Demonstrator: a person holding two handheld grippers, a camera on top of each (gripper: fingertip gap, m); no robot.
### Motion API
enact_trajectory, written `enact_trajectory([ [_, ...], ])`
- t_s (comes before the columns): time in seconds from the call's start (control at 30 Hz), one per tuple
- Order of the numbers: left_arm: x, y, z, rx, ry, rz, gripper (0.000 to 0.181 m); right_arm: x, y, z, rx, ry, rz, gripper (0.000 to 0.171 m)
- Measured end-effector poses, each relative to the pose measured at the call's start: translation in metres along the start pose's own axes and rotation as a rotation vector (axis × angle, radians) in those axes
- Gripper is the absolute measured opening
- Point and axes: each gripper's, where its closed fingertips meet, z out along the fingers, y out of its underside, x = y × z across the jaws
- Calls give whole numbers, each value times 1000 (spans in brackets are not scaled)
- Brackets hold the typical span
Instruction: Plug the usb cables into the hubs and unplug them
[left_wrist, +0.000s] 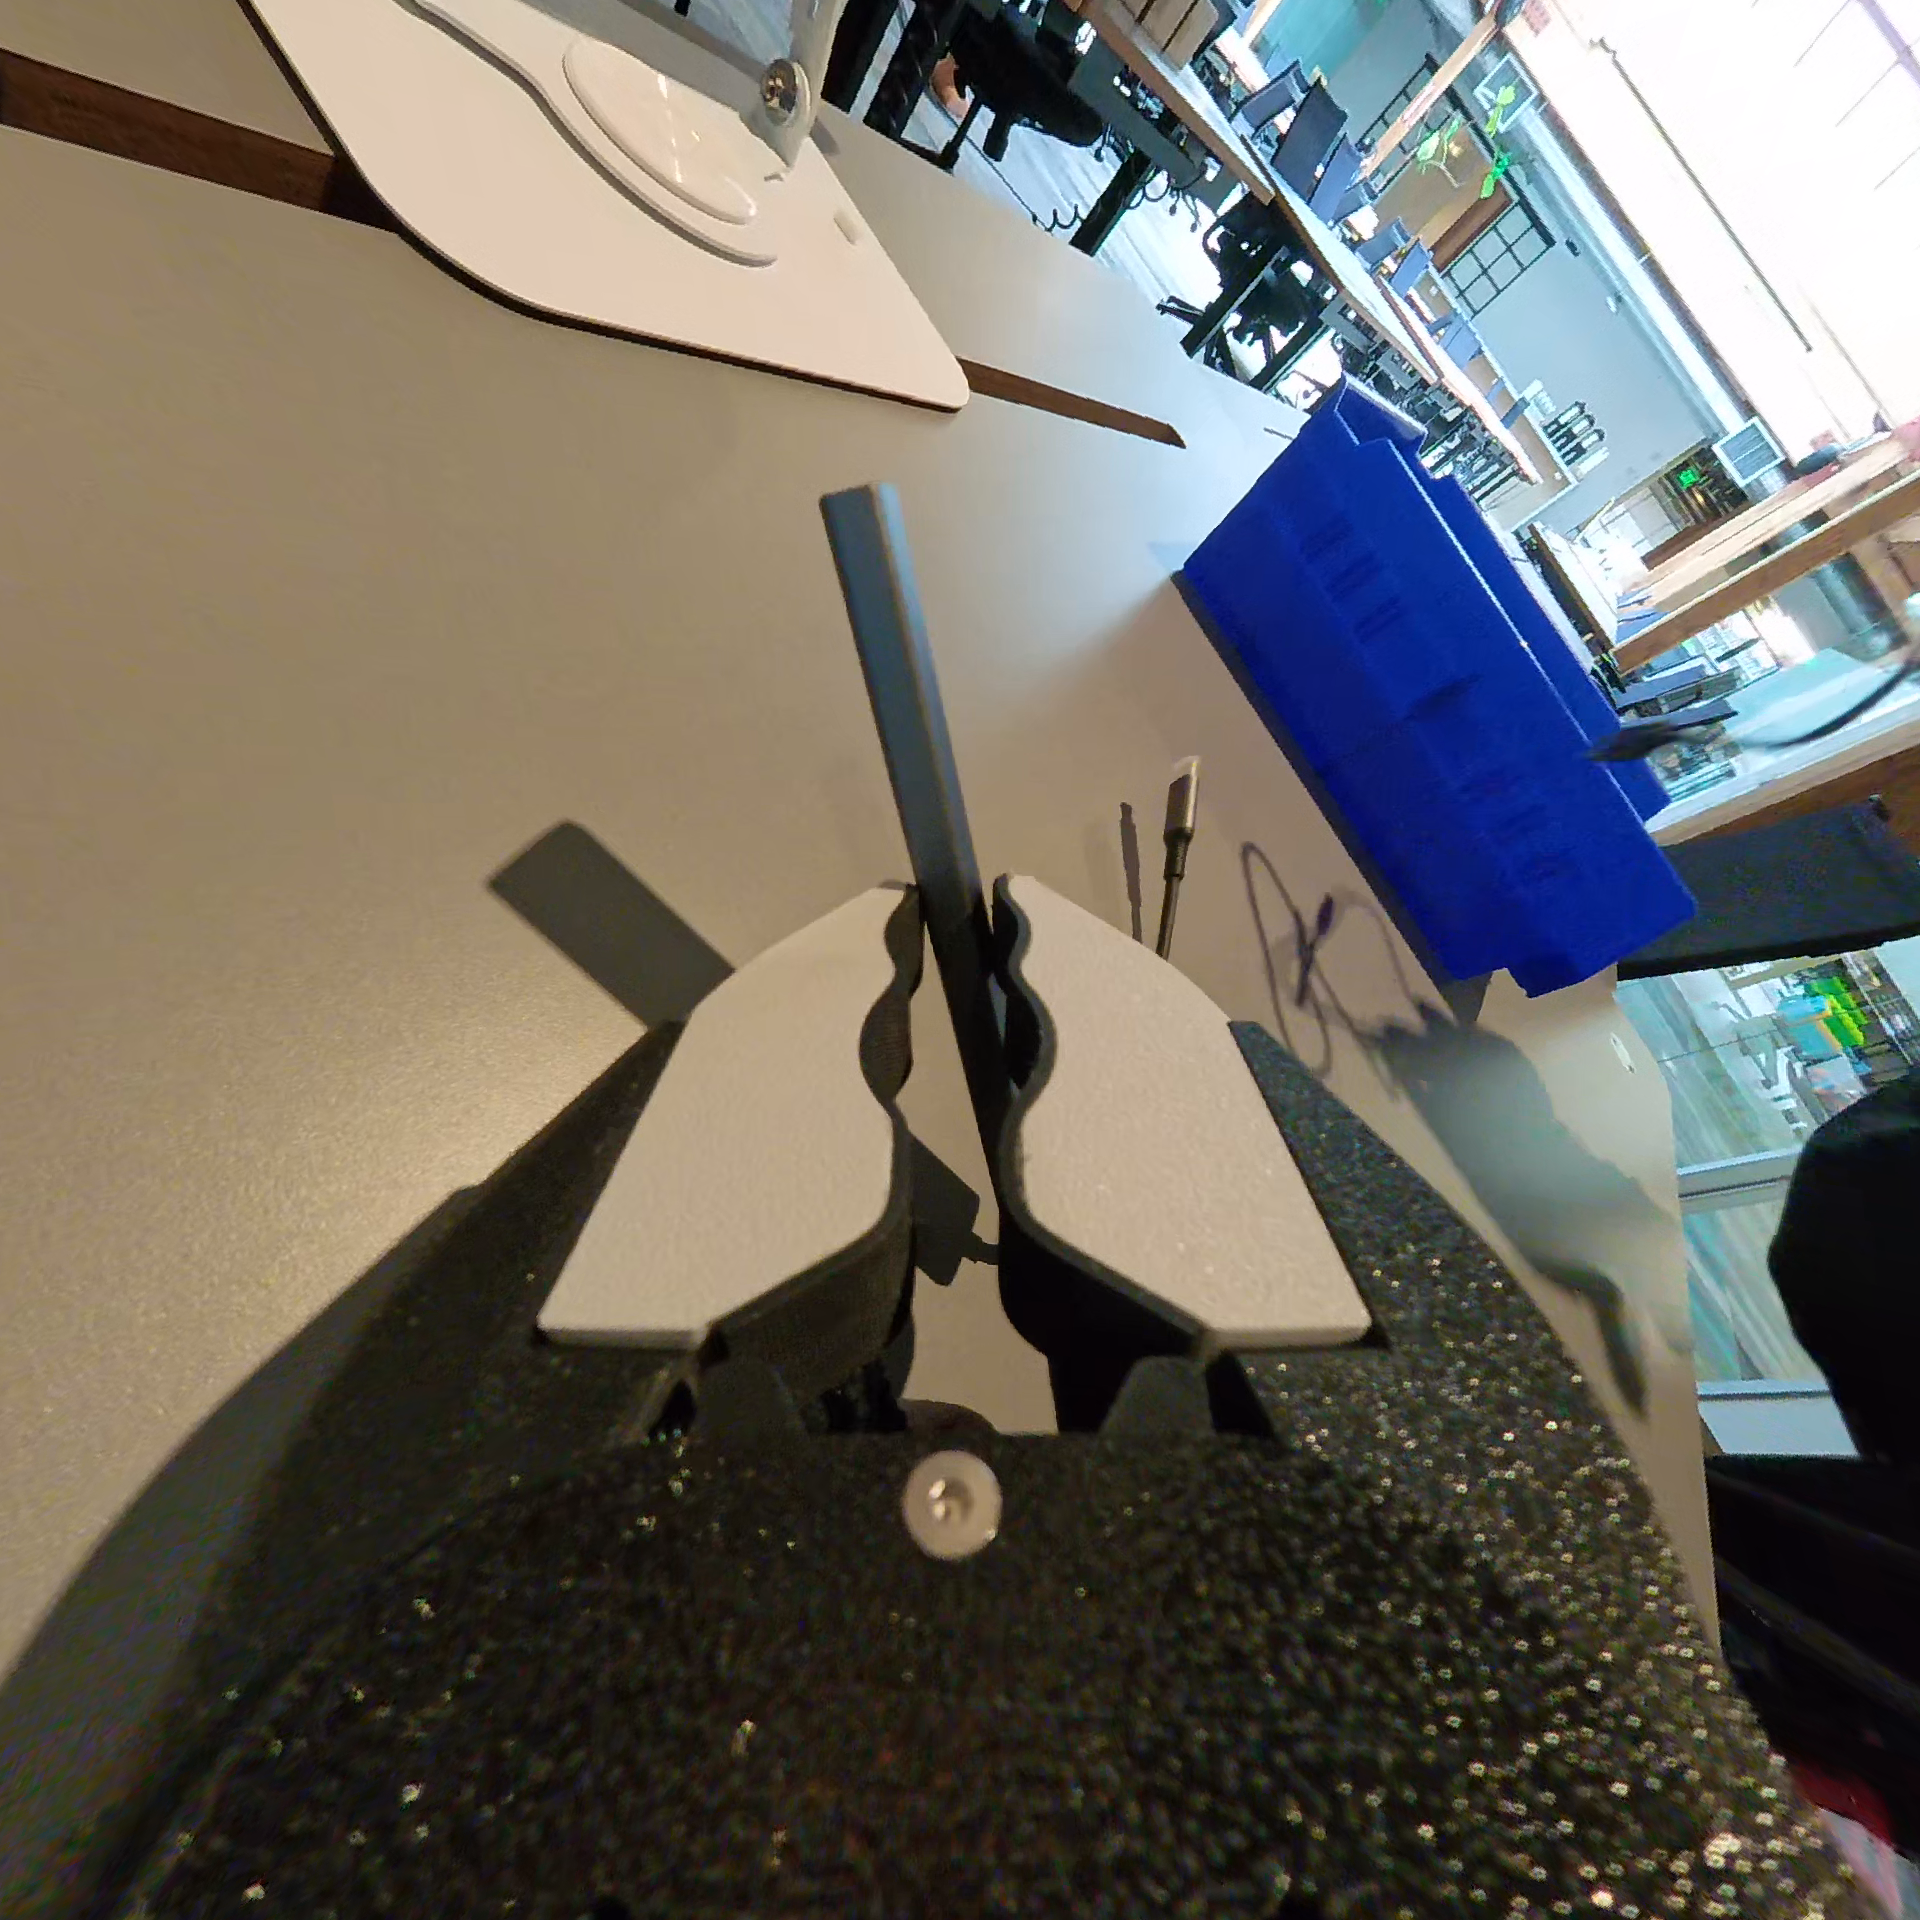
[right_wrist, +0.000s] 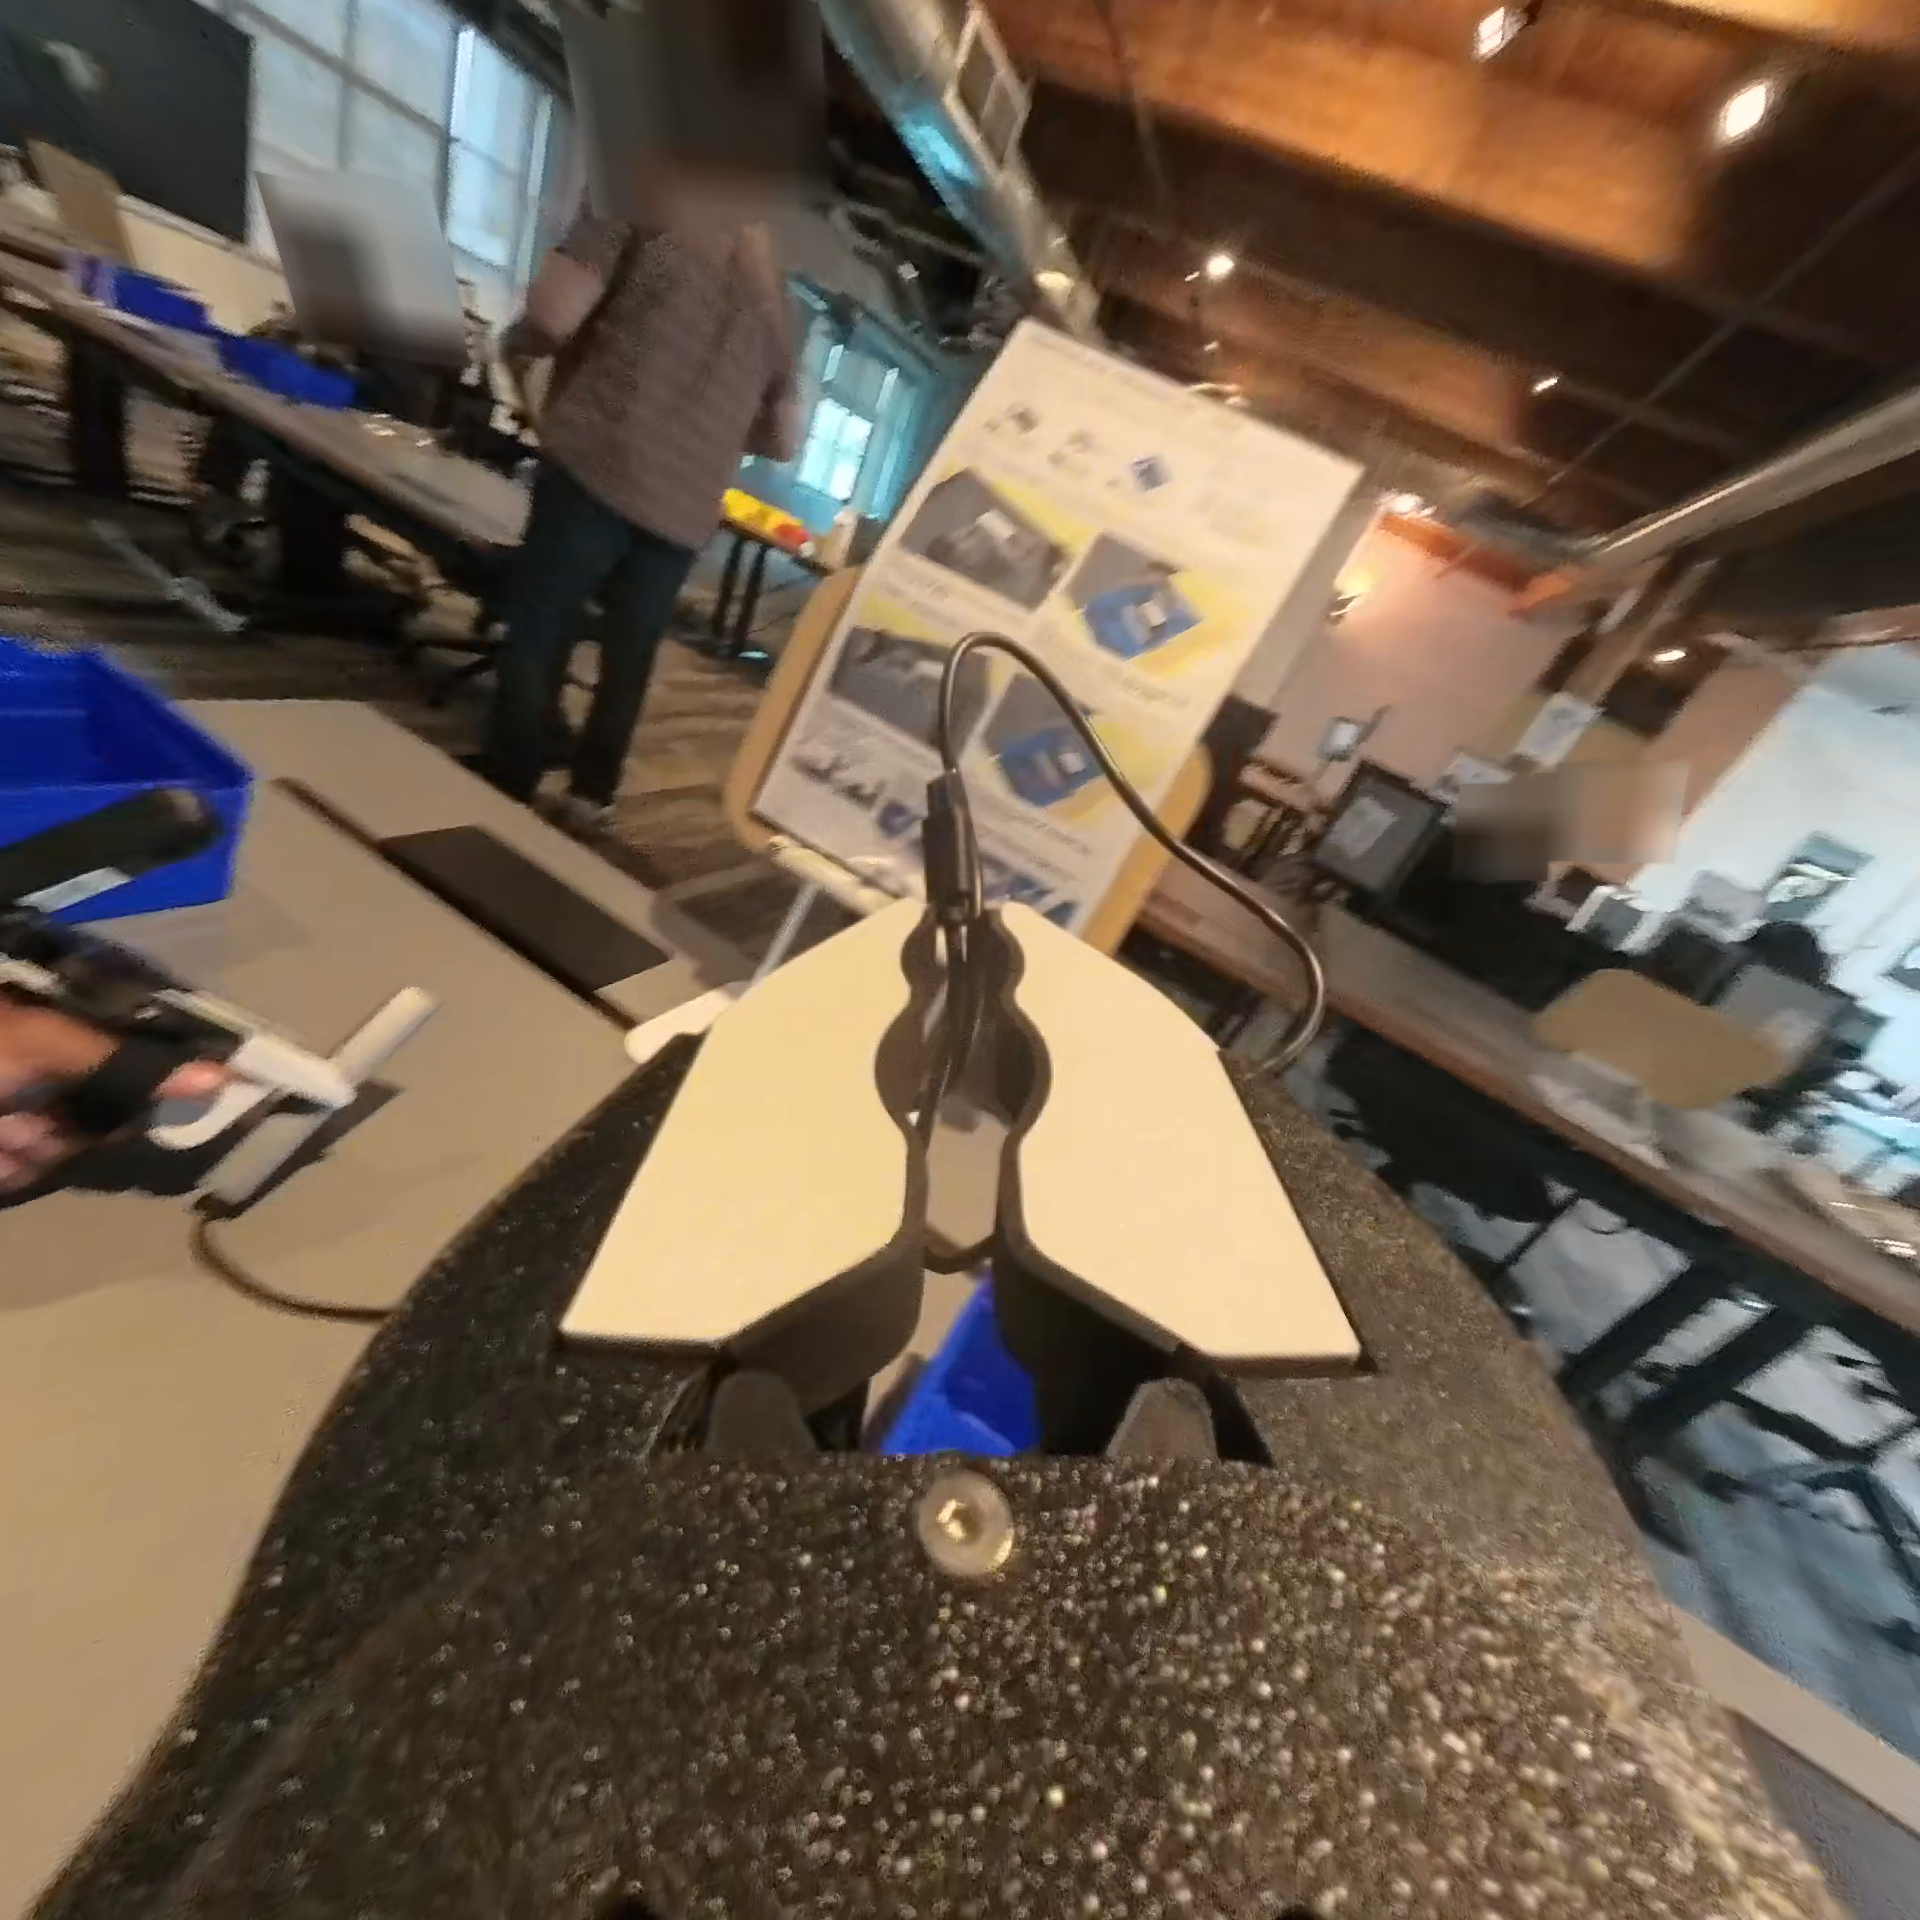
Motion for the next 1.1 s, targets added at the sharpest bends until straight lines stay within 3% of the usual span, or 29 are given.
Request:
enact_trajectory([
  [0.2, 0, 1, 0, -5, 2, 0, 12, 63, -9, -38, 0, 217, -73, 8],
  [0.43, 0, 1, 1, -6, 2, 0, 12, 89, 62, -62, -141, 340, -104, 8],
  [0.6, 0, 1, 1, -6, 4, -4, 12, 70, 143, -73, -288, 259, -35, 9],
  [0.87, 0, 2, 1, -11, 5, -6, 12, 12, 282, -92, -666, -68, -12, 8],
  [1.1, 0, 2, 1, -8, 7, -1, 12, -5, 305, -90, -761, -206, -4, 9],
])
